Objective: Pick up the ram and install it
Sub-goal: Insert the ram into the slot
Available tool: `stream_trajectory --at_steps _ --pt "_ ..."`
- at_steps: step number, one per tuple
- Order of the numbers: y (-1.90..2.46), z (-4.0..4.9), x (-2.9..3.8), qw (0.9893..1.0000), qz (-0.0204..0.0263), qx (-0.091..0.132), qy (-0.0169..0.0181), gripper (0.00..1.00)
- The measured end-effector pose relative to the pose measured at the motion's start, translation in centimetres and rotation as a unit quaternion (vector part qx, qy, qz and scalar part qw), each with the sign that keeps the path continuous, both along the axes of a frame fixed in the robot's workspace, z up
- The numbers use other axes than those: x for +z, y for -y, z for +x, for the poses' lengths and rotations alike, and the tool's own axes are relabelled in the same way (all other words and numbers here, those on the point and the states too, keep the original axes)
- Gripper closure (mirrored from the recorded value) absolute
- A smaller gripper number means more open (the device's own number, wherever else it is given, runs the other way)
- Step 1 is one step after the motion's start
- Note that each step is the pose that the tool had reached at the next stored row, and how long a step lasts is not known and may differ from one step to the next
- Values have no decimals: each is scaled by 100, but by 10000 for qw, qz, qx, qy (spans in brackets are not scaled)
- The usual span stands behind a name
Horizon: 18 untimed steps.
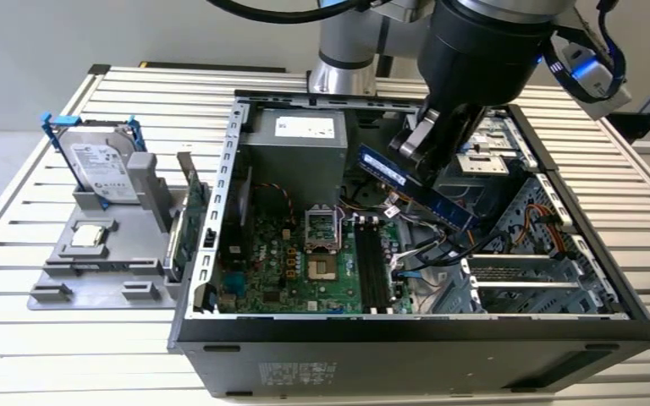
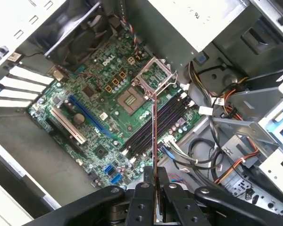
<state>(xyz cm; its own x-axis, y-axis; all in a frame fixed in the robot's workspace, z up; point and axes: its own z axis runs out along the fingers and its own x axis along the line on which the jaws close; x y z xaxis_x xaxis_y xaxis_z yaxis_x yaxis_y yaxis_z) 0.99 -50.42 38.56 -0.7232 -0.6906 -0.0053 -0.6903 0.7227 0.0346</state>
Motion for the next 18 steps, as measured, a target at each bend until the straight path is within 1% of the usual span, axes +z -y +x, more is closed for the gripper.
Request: stream_trajectory --at_steps 5,9,13,18 --pt "0 0 0 9997 0 -260 0 100" --pt "0 0 0 9989 0 -471 0 100" --pt "0 0 0 9976 0 -690 0 100" --pt "0 0 0 9952 0 -977 0 100"
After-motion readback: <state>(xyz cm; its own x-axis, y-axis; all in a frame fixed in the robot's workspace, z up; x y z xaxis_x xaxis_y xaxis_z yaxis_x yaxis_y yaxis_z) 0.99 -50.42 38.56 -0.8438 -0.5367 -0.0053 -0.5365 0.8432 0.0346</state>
